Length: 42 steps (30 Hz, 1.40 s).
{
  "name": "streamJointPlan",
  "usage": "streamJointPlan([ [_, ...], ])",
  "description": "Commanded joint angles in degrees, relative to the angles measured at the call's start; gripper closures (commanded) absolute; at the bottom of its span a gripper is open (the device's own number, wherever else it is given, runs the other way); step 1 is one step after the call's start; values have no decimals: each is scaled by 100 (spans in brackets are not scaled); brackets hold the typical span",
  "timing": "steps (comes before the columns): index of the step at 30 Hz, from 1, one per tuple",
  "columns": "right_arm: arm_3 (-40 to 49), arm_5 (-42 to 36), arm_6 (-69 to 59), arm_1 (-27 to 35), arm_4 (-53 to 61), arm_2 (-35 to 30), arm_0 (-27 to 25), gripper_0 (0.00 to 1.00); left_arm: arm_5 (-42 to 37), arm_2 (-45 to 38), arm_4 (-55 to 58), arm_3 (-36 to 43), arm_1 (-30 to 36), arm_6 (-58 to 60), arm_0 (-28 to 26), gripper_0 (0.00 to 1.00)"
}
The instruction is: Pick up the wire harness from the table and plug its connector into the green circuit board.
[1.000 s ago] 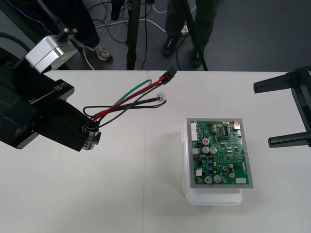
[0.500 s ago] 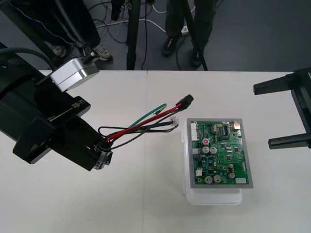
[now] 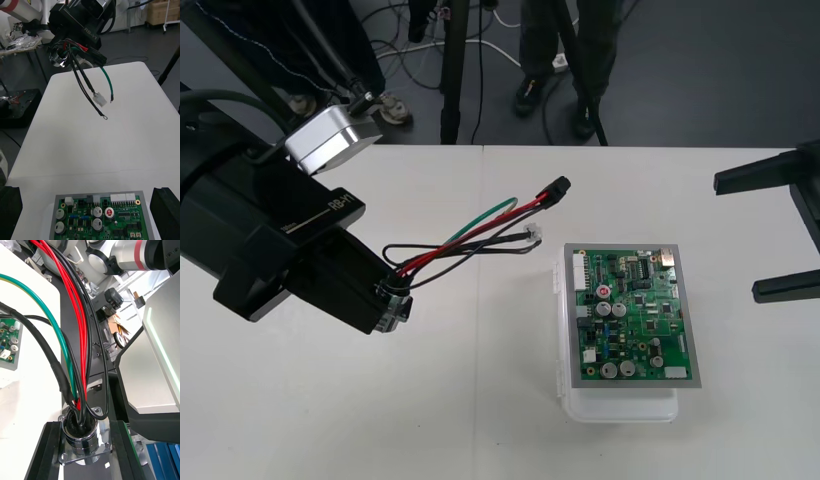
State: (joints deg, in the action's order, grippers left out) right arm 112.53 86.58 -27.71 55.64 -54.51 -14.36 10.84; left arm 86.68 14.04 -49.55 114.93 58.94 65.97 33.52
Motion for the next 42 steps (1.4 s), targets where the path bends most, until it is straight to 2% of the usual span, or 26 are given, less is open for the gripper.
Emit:
streamJointPlan([
  [1,-706,342,46,122,186,241,832,0,-274,37,-19,-94,-58,-436,252,100],
  [8,-1867,342,213,113,494,952,1755,0,-292,37,-28,-226,-58,-507,252,100],
  [12,-2139,342,380,61,538,1216,2001,0,-300,37,-28,-199,-49,-551,252,100],
  [20,-2543,342,1180,-273,459,1242,2291,0,-362,37,-11,-129,-49,-586,252,100],
  [31,-3220,342,1435,-291,538,1216,2704,0,-503,37,7,73,-120,-551,252,100],
  [37,-3115,342,1523,-431,564,1225,2739,0,-503,73,-2,135,-313,-489,252,100],
  [42,-2956,342,1584,-897,564,1216,2774,0,-503,99,-2,135,-445,-489,252,100],
])
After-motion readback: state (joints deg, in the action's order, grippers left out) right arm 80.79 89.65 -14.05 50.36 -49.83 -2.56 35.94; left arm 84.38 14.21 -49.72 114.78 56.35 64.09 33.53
